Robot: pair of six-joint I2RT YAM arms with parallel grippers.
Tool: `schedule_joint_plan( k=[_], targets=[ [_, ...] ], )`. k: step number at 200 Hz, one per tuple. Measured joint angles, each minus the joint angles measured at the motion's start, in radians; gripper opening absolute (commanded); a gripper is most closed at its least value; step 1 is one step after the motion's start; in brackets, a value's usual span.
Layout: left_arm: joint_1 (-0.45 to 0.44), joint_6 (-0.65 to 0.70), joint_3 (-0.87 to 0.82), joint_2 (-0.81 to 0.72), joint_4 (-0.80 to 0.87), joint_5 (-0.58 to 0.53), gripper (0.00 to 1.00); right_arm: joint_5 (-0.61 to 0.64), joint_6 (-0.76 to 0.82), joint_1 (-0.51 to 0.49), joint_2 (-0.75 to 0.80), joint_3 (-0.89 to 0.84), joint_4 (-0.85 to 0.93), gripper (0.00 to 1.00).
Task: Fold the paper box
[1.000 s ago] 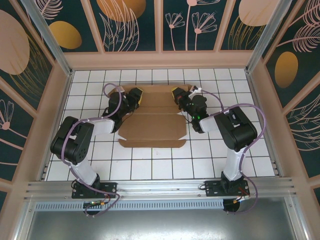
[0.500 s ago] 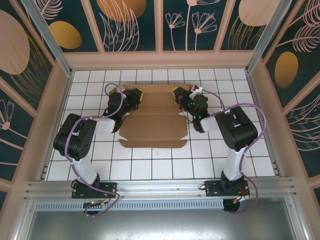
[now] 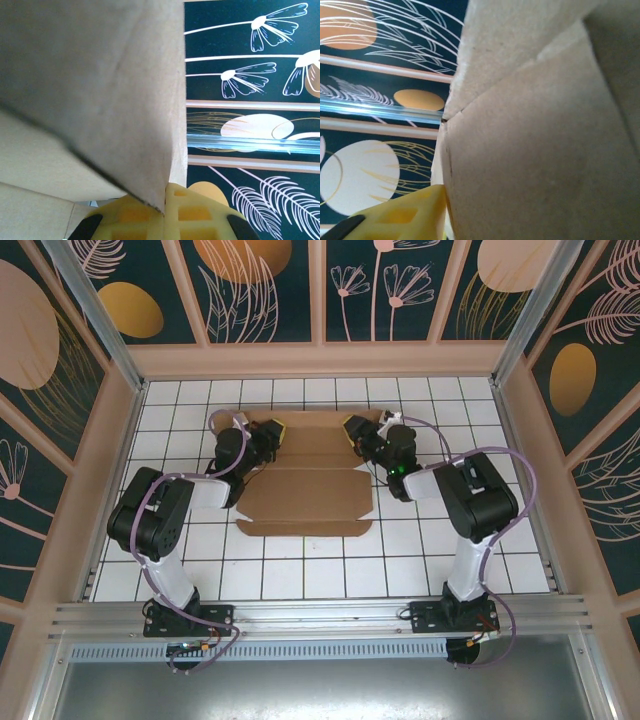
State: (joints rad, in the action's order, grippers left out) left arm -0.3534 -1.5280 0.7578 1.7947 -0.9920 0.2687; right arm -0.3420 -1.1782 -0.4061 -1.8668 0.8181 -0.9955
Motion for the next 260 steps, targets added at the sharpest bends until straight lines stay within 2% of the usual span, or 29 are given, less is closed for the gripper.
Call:
schedule_joint_plan(
  k=[31,92,101,122,150,192,233,260],
  targets=[
    [-0.001,0.0,-0.002,0.0,-0.008,-0.019,0.0,0.001,0.119,0.002,0.098,0.0,0.196,0.53],
    [-0.007,0.0,-0.016,-0.001,-0.031,-0.023,0.0,0.003,0.37,0.015,0.307,-0.001,0.524,0.52],
    [-0.008,0.0,-0.016,-0.001,-0.033,-0.023,0.0,0.004,0.407,0.014,0.332,-0.001,0.56,0.48],
    [-0.009,0.0,-0.018,-0.005,-0.037,-0.023,0.0,0.042,0.498,-0.006,0.364,-0.001,0.647,0.27],
    [-0.019,-0.001,-0.039,-0.018,-0.044,-0.026,0.0,0.17,0.612,-0.126,0.365,-0.004,0.773,0.06],
    [-0.042,-0.003,-0.06,-0.052,-0.032,-0.033,0.0,0.34,0.69,-0.324,0.296,-0.032,0.846,0.01],
    [-0.045,-0.003,-0.065,-0.09,0.009,-0.042,0.0,0.4,0.713,-0.349,0.139,-0.042,0.841,0.0],
    [-0.045,-0.003,-0.074,-0.106,0.035,-0.045,0.0,0.436,0.727,-0.349,0.1,-0.016,0.8,0.0]
  ],
)
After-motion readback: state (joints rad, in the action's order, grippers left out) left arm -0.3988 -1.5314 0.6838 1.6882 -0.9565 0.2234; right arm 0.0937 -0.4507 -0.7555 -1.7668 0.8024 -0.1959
